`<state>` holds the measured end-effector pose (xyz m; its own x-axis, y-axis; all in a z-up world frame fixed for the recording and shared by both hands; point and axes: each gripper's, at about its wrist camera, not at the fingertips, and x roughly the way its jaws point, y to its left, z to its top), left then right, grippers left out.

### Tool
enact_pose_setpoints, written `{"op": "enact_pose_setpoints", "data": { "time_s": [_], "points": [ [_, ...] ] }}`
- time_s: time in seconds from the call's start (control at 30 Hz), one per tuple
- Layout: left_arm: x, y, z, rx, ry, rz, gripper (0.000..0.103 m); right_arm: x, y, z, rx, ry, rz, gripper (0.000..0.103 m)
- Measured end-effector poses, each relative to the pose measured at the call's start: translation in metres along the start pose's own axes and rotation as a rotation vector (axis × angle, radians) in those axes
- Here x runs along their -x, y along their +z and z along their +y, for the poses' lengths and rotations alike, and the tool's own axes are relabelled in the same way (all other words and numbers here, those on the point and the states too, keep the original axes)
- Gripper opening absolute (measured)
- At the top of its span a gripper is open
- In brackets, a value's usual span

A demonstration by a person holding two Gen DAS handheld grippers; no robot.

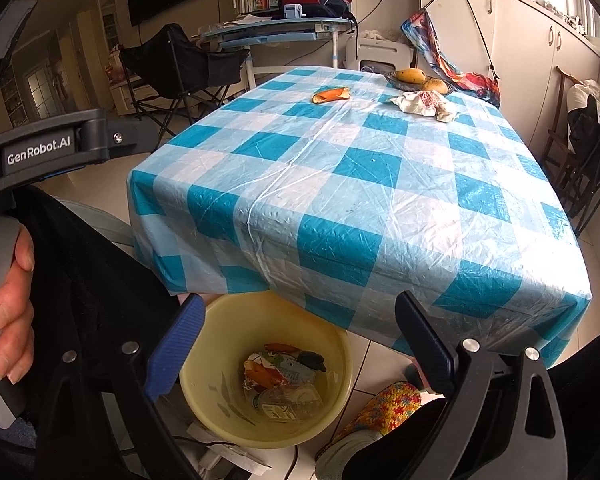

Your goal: Collect trash

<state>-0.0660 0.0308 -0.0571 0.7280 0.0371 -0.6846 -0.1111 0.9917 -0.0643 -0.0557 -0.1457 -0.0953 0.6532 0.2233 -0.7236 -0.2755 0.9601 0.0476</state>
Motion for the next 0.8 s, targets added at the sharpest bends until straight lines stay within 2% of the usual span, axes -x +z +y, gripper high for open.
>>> {"op": "enact_pose_setpoints", "data": {
  "time_s": [0.13,0.8],
  "points": [
    [-0.002,0.0,-0.002,-0.014,0.008,0.004,0.095,0.001,0.001,-0.003,-0.003,-0.022,-0.012,0.093],
    [0.0,0.003,0.003,0.02,-0.021,0.0,0.096,-0.012,-0.005,0.011,0.068,-0.057,0.044,0.093]
  ]
}}
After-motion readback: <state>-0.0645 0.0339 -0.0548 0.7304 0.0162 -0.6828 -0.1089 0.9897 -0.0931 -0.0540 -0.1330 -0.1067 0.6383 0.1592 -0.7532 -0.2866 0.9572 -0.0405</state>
